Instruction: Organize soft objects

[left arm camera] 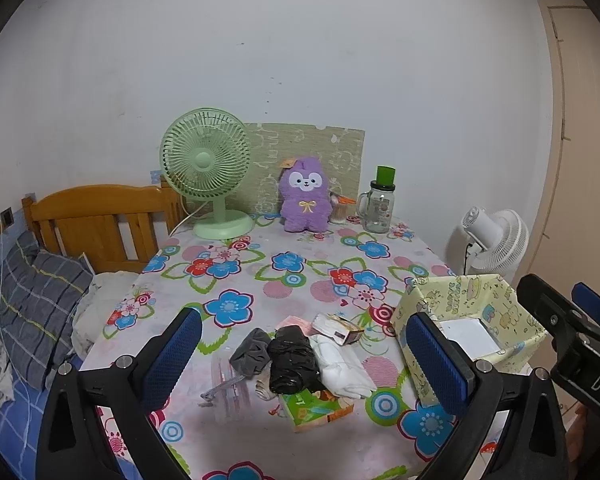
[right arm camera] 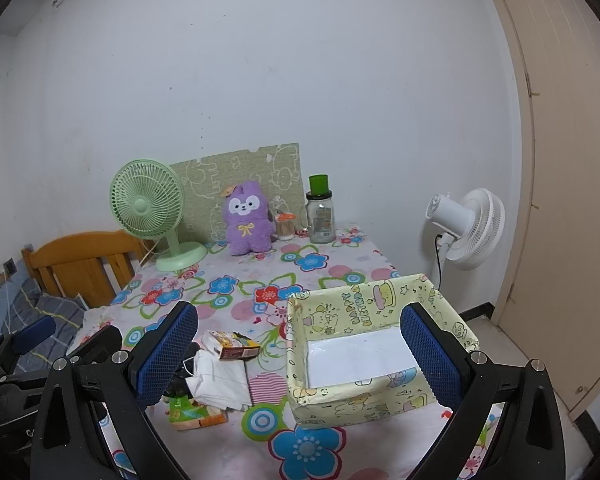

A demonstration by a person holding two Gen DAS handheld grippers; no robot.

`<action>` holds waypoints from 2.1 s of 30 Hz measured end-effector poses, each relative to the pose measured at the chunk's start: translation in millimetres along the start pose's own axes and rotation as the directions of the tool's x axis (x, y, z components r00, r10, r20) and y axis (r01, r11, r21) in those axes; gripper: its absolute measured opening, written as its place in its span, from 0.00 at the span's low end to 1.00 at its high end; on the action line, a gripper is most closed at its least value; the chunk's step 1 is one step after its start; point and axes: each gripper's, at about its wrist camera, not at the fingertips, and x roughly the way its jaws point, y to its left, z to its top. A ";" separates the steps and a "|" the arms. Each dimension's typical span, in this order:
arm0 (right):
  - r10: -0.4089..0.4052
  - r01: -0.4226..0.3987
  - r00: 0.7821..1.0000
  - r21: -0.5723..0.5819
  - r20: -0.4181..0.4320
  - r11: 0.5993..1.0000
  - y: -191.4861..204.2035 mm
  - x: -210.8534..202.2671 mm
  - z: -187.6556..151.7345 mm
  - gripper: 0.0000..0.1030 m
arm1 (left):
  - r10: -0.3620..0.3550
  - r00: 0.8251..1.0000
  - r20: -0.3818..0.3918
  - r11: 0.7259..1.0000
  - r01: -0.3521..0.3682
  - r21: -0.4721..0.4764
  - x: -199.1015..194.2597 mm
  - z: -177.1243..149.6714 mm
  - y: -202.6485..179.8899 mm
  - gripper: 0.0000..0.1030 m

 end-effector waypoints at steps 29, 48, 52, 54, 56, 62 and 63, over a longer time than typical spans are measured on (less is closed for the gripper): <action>0.016 -0.016 1.000 0.001 -0.024 1.000 9.0 13.8 -0.5 1.00 | 0.002 1.000 -0.012 1.000 -0.002 0.003 7.8 -0.8 6.1 1.00; 0.044 -0.044 0.998 -0.005 -0.042 0.999 19.1 29.5 -5.1 1.00 | 0.015 1.000 -0.025 1.000 -0.015 0.011 19.7 -2.2 10.4 1.00; 0.060 -0.060 0.996 0.003 -0.066 0.998 26.2 41.3 -10.9 1.00 | 0.036 0.999 -0.029 0.999 -0.035 0.037 27.8 -4.0 11.7 1.00; 0.068 -0.068 0.995 0.004 -0.078 0.998 30.9 48.2 -13.0 1.00 | 0.034 0.998 -0.044 0.999 -0.032 0.035 34.5 -5.1 15.9 1.00; 0.071 -0.071 0.994 0.001 -0.083 0.997 35.5 53.7 -15.2 1.00 | 0.032 0.998 -0.061 0.999 -0.030 0.029 42.1 -6.4 21.3 0.99; 0.088 -0.090 0.989 -0.013 -0.120 0.996 52.7 75.2 -23.8 1.00 | 0.043 0.991 -0.123 0.999 -0.040 0.024 66.1 -13.8 33.5 0.94; 0.090 -0.093 0.988 -0.015 -0.125 0.996 55.6 78.1 -25.0 1.00 | 0.045 0.990 -0.131 0.999 -0.042 0.023 69.0 -15.3 35.1 0.94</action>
